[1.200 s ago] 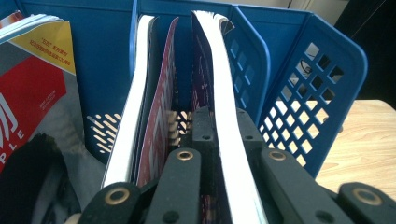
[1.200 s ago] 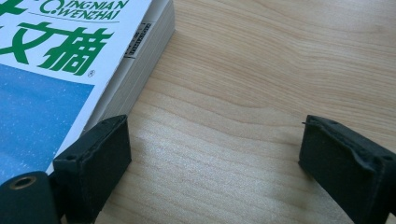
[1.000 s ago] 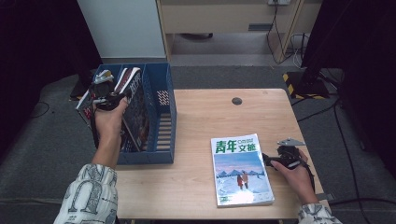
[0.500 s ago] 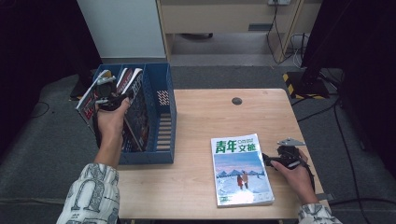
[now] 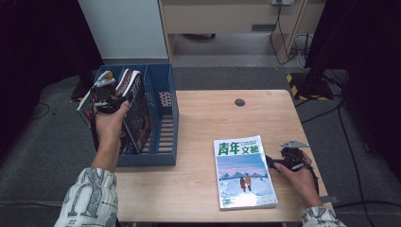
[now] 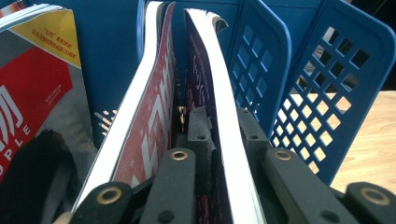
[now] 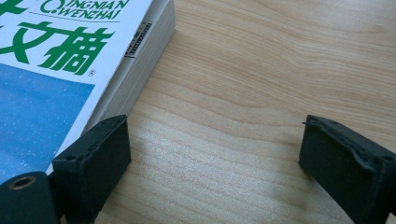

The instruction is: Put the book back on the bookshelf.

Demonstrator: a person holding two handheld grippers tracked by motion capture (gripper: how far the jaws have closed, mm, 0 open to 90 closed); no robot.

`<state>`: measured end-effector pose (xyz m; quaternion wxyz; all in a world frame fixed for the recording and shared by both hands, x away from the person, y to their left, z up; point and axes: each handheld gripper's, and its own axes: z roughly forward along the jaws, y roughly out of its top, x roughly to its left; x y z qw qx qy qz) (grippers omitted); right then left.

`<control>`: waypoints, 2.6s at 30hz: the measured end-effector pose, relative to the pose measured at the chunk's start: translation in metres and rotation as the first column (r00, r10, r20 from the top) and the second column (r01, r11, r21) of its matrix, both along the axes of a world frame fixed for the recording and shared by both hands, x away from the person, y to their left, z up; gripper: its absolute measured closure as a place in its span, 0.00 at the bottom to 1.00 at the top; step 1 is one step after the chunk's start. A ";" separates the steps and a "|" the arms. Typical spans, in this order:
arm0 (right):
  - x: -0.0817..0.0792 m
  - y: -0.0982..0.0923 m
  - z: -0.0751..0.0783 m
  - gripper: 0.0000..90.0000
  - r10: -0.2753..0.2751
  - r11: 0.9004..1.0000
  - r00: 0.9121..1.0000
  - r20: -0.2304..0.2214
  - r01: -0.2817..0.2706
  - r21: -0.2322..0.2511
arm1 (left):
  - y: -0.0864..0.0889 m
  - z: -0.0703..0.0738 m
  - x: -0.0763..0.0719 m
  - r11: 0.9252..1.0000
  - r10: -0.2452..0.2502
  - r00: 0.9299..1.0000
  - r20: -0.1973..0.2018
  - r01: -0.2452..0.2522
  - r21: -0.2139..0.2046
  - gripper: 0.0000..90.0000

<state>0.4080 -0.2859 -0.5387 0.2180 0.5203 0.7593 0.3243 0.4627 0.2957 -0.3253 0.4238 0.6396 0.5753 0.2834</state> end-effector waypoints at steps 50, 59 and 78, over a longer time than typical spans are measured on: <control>-0.001 0.001 0.000 0.10 0.005 1.000 1.000 0.001 -0.005 -0.002 | -0.053 0.008 -0.030 0.956 -0.284 0.955 0.086 0.289 -0.049 0.36; -0.001 0.001 0.000 0.10 0.004 1.000 1.000 0.001 -0.004 -0.002 | -0.080 -0.018 -0.027 0.940 -0.334 0.941 0.054 0.337 -0.054 0.33; -0.001 0.001 0.000 0.10 0.004 1.000 1.000 0.001 -0.004 -0.002 | -0.118 -0.060 -0.028 0.910 -0.411 0.912 -0.008 0.410 -0.058 0.31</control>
